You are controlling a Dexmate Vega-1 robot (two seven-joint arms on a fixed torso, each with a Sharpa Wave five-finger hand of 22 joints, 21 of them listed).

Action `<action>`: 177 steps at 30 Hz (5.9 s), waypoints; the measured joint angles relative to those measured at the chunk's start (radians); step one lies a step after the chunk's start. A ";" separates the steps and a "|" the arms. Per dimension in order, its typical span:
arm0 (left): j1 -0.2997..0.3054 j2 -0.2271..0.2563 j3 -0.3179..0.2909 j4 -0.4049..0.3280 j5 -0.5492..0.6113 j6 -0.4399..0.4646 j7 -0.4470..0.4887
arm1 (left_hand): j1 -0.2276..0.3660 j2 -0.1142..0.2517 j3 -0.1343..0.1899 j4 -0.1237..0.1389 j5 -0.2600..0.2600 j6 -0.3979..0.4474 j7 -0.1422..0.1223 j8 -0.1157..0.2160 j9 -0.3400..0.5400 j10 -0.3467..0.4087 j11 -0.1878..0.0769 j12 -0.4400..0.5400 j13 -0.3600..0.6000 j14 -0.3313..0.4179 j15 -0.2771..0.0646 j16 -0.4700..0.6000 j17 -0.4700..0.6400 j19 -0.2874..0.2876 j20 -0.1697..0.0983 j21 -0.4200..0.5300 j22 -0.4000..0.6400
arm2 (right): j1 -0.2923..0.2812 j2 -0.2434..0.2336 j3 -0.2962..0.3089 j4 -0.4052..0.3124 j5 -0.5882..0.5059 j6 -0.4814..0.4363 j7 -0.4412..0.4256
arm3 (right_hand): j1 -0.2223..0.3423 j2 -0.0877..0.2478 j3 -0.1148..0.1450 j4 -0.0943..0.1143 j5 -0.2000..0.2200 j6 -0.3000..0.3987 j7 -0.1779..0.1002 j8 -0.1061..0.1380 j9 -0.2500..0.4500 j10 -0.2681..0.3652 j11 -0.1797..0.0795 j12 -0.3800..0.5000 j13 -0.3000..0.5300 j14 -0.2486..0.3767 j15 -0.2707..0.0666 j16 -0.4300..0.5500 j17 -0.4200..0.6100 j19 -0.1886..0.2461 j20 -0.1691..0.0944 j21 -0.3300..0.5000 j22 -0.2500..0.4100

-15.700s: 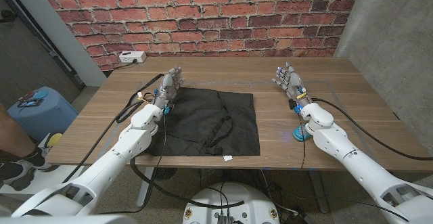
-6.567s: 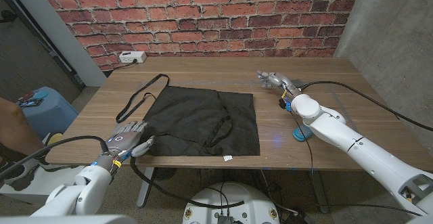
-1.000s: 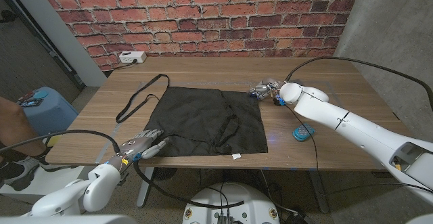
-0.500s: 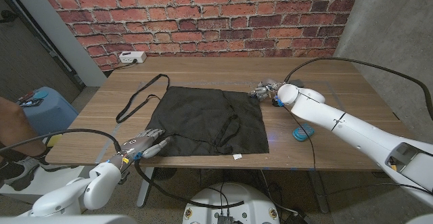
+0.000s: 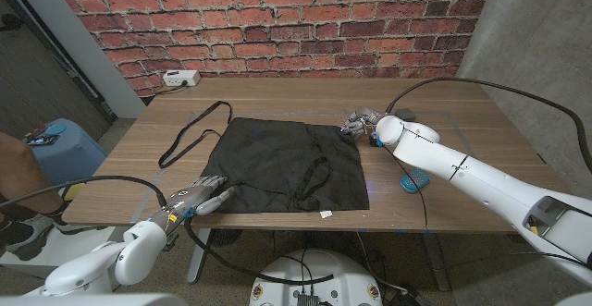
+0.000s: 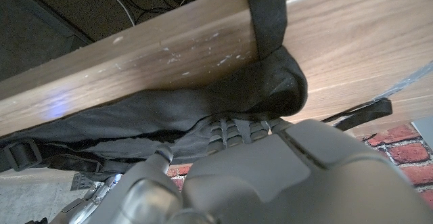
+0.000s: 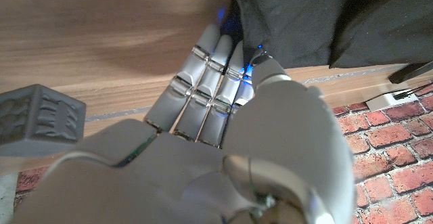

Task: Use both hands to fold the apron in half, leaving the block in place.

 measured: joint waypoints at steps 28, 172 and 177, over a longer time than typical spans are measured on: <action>0.001 0.012 0.006 0.003 -0.017 -0.012 -0.003 | 0.009 0.009 0.006 -0.006 0.000 0.002 0.002 0.002 0.001 0.006 -0.006 0.003 -0.001 0.004 -0.004 0.000 0.000 0.003 -0.004 0.000 -0.005 | -0.020 -0.011 0.007 -0.084 0.000 -0.035 -0.026 | 0.048 -0.007 -0.016 0.016 -0.004 0.025 0.000 0.008 0.004 0.024 -0.005 0.008 -0.004 0.060 -0.024 0.000 0.020 0.015 -0.009 0.037 0.010; -0.038 0.072 0.024 0.024 -0.066 -0.105 -0.044 | 0.038 0.006 0.052 -0.037 0.000 0.011 -0.007 -0.002 0.001 0.006 -0.010 -0.007 0.000 0.007 -0.007 -0.008 -0.007 0.019 -0.009 -0.014 -0.006 | -0.032 -0.002 0.057 -0.283 0.112 0.122 0.019 | 0.102 0.008 -0.073 0.031 -0.003 0.048 0.016 -0.015 0.023 0.034 0.009 -0.015 0.049 0.103 -0.039 -0.090 0.134 -0.026 0.004 0.137 -0.007; -0.045 0.072 0.028 0.027 -0.066 -0.107 -0.045 | 0.038 0.006 0.057 -0.040 0.000 0.011 -0.007 -0.002 0.001 0.005 -0.010 -0.004 0.000 0.007 -0.007 -0.008 -0.007 0.019 -0.009 -0.015 -0.006 | -0.026 0.003 0.054 -0.278 0.112 0.136 0.028 | 0.105 0.011 -0.077 0.035 -0.003 0.048 0.016 -0.020 0.023 0.034 0.009 -0.016 0.049 0.107 -0.039 -0.097 0.136 -0.026 0.004 0.145 -0.007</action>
